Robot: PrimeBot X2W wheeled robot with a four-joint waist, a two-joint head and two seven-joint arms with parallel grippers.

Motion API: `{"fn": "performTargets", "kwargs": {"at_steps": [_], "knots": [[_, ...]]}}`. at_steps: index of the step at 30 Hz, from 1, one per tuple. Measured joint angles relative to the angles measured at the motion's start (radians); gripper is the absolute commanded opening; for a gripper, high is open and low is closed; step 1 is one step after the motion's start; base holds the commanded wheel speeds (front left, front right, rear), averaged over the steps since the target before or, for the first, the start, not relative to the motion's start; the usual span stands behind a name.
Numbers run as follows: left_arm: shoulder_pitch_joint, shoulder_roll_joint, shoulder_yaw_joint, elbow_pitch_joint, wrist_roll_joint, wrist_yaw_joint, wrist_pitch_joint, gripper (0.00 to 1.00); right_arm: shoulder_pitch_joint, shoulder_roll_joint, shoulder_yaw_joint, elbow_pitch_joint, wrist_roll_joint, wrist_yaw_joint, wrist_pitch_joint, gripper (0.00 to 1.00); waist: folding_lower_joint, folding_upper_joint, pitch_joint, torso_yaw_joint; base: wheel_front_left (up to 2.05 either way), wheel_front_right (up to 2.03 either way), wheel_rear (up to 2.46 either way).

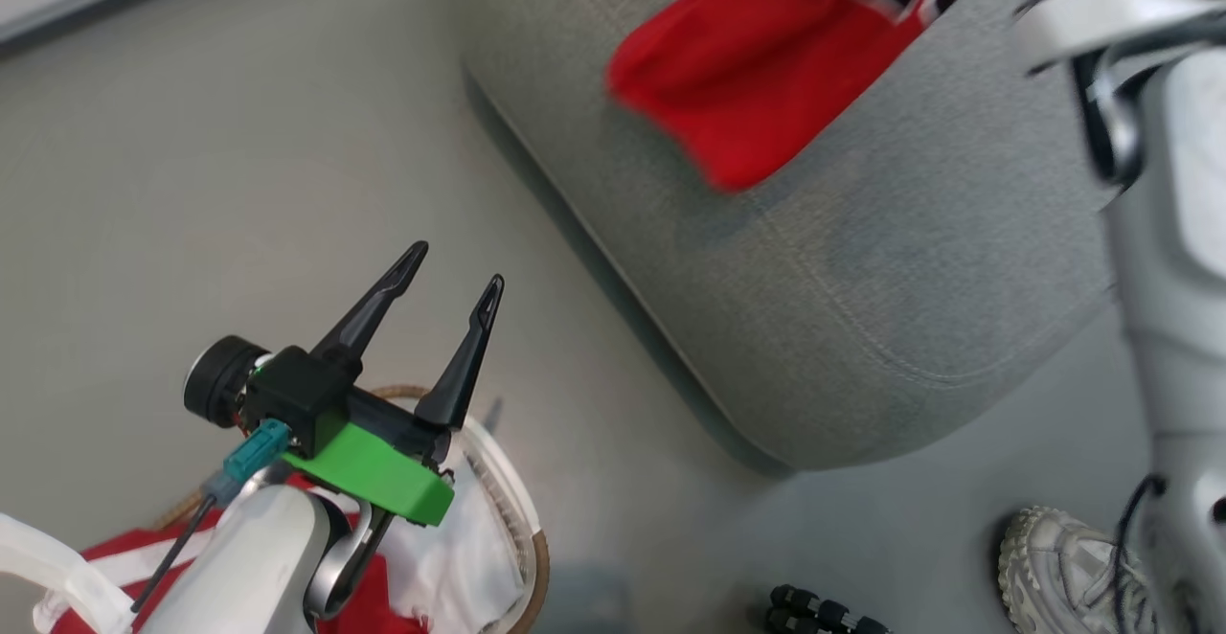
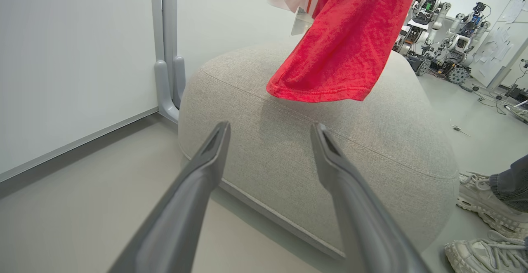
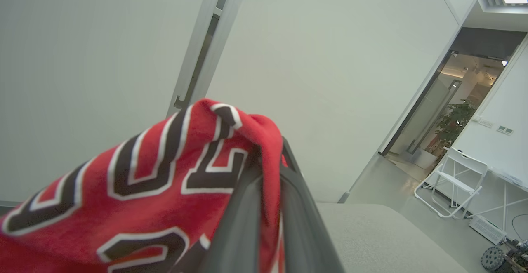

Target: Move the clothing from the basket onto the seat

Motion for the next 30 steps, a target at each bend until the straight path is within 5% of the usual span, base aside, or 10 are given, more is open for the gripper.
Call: {"fn": "performTargets", "kwargs": {"at_steps": [8, 14, 16, 24, 30], "knots": [[-0.072, 0.051, 0.0, -0.063, -0.011, 0.0, 0.0, 1.0, -0.196, -0.103, -0.212, 0.107, -0.188, 0.0, 0.055, 0.0, 0.0, 0.0, 0.129, 0.095, 0.0, 0.0, 0.0], [-0.069, 0.062, 0.023, -0.069, -0.019, 0.0, 0.0, 1.0, -0.205, -0.089, -0.348, 0.147, -0.263, 0.0, 0.069, 0.02, 0.0, 0.0, 0.212, 0.173, 0.0, 0.0, 0.0], [-0.069, 0.06, 0.027, -0.066, -0.019, 0.0, 0.0, 1.0, -0.181, -0.062, -0.382, 0.17, -0.267, 0.0, 0.059, 1.0, 0.0001, 0.0, 0.233, 0.202, 0.0, 0.0, 0.0], [-0.065, 0.012, 0.063, -0.037, -0.022, 0.0, 0.0, 1.0, -0.03, 0.012, -0.426, 0.204, -0.268, 0.0, 0.004, 1.0, 0.0, 0.0, 0.246, 0.275, 0.0, 0.0, 0.0], [-0.03, -0.042, 0.1, -0.012, -0.021, 0.0, 0.0, 1.0, 0.148, 0.002, -0.309, 0.08, -0.189, 0.0, 0.001, 1.0, -0.0001, -0.0001, 0.179, 0.294, 0.0, 0.0, 0.0]]}}
